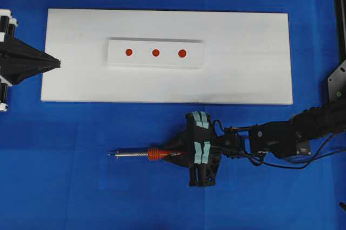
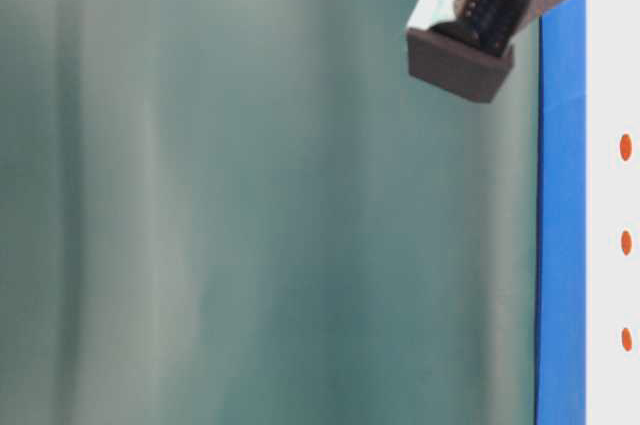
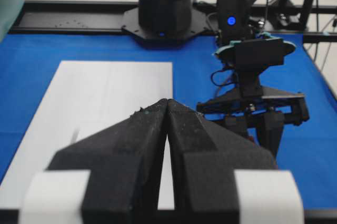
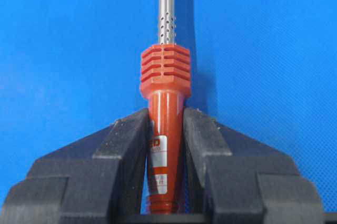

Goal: Touch the tip of the soldering iron to the mark.
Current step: 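Lift the soldering iron and carry it over the white strip, then lower the iron tip toward the leftmost red dot, then hold the iron tip on the leftmost red dot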

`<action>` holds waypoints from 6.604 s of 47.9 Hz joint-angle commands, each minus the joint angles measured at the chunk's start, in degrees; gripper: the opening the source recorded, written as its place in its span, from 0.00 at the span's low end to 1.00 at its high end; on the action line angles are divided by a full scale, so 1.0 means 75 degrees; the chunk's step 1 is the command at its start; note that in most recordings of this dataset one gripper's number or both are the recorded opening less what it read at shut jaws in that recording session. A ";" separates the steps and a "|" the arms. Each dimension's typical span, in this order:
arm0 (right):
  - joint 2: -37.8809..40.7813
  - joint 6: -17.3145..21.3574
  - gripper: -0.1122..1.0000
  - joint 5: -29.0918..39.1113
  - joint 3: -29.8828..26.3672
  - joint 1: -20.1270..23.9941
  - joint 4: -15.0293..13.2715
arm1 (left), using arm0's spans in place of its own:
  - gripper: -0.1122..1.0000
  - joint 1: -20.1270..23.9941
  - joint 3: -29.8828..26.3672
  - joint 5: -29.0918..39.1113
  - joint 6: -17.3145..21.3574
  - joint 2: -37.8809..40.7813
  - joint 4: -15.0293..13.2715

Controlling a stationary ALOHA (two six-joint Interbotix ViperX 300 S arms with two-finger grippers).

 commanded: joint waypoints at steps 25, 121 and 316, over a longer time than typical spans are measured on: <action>-0.3398 -0.0633 0.16 0.2004 0.0562 -0.0480 0.0012 | 0.10 -0.0012 -0.0070 -0.0070 -0.0012 0.0035 0.0012; -0.3938 -0.4020 0.16 0.5332 -0.0457 -0.4406 -0.0410 | 0.10 -0.0012 -0.0070 -0.0070 -0.0023 0.0059 0.0012; -0.2027 -0.3879 0.16 0.7008 -0.1488 -0.4570 -0.0785 | 0.10 -0.0012 -0.0035 -0.0059 -0.0012 0.0094 0.0012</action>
